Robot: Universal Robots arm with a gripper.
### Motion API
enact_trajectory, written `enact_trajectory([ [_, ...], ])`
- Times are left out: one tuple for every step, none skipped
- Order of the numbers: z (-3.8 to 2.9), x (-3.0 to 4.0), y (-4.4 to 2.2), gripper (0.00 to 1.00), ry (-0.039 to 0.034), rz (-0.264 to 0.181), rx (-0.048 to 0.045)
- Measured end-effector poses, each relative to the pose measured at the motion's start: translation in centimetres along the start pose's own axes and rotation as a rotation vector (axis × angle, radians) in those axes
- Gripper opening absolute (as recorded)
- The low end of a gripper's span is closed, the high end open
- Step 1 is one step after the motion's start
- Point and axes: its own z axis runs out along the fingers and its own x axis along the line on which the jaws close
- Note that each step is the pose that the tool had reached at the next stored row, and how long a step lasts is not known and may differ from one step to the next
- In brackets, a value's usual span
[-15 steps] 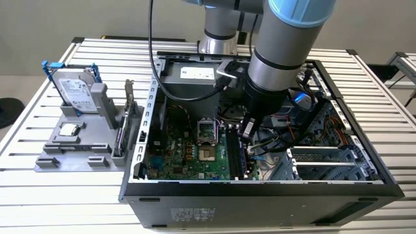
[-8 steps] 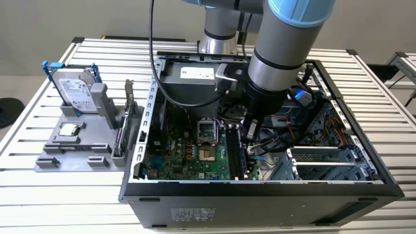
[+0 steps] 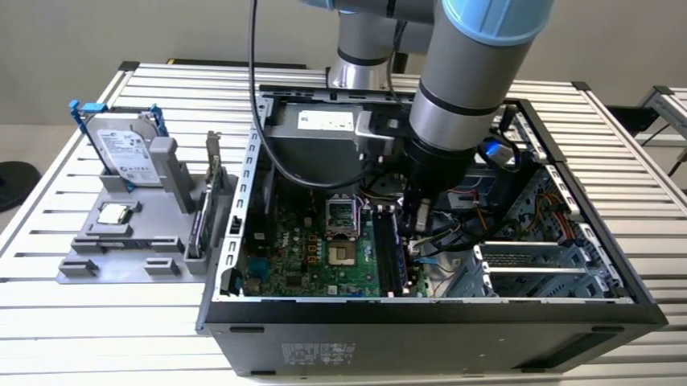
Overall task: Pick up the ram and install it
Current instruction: 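Press down the ram until it locks into place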
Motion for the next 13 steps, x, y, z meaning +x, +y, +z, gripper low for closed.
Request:
enact_trajectory([
  [0.01,0.0,0.0,0.0,-0.0001,-0.018,0.0001],
  [0.02,0.0,0.0,0.0,-0.0004,-0.037,0.0003],
  [0.04,0.0,0.0,0.0,-0.0009,-0.055,0.0003],
  [0.07,0.0,0.0,0.0,-0.0021,-0.074,0.0005],
  [0.1,0.0,0.0,0.0,-0.0031,-0.092,0.0005],
  [0.12,0.0,0.0,0.0,-0.004,-0.11,0.0004],
  [0.15,0.0,0.0,0.0,-0.0049,-0.127,0.0004],
  [0.19,0.0,0.0,0.0,-0.0065,-0.144,0.0004],
  [0.24,0.0,0.01,0.0,-0.0082,-0.16,0.0002],
  [0.33,0.0,0.01,0.0,-0.0092,-0.172,0.0002],
  [0.49,-0.01,0.0,0.0,-0.0094,-0.179,0.0002],
  [0.67,-0.02,-0.01,0.0,-0.0095,-0.182,0.0002],
  [0.85,-0.02,-0.01,0.0,-0.0094,-0.183,0.0002],
])
